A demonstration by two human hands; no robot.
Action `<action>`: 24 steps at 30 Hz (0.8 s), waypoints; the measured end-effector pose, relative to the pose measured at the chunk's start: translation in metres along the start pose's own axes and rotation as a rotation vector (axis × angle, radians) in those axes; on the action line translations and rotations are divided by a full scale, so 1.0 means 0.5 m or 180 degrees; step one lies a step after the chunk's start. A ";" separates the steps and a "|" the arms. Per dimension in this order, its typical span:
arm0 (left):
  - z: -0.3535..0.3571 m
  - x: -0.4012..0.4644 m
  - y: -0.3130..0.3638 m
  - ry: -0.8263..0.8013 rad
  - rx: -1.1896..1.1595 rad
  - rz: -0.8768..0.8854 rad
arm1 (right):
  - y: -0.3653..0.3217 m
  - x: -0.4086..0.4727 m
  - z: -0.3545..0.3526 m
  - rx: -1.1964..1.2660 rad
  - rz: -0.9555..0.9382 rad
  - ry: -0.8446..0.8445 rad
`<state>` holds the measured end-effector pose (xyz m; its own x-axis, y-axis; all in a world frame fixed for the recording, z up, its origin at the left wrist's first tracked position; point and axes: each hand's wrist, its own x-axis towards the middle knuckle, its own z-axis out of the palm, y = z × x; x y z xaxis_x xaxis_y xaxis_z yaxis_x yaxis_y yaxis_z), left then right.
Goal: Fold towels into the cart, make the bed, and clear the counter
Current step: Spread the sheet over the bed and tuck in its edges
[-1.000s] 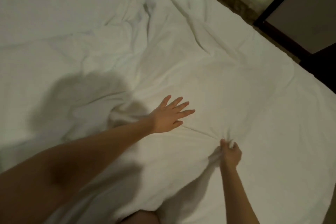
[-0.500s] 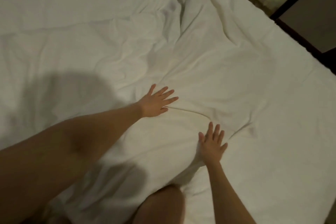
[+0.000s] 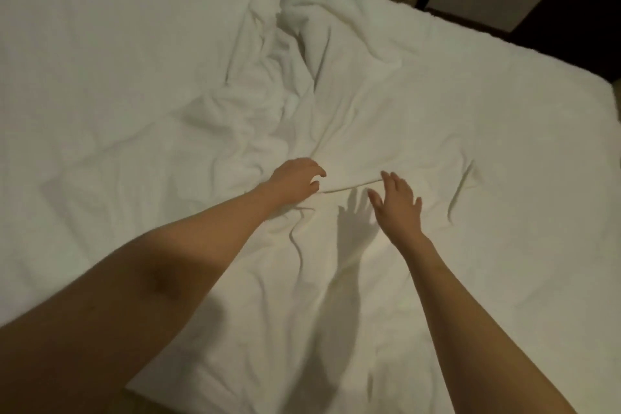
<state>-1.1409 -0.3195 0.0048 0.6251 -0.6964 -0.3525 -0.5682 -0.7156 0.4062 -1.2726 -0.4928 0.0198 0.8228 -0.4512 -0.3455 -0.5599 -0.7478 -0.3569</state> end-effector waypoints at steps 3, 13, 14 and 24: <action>-0.065 -0.042 0.021 -0.0064 0.0014 0.0010 | -0.057 -0.058 -0.031 -0.0032 -0.0035 -0.0081; -0.224 -0.193 -0.012 0.0176 0.0201 -0.0104 | -0.196 -0.187 -0.066 -0.0204 -0.0592 -0.0054; -0.240 -0.208 -0.028 0.0156 0.0226 -0.0113 | -0.217 -0.203 -0.066 -0.0194 -0.0582 -0.0052; -0.421 -0.284 -0.328 0.0233 0.0359 0.0179 | -0.549 -0.190 0.002 -0.0116 -0.0243 0.0151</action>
<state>-1.0237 -0.0918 0.1657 0.6255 -0.7329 -0.2677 -0.6574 -0.6798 0.3249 -1.1970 -0.2442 0.1498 0.8671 -0.4141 -0.2767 -0.4922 -0.7977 -0.3485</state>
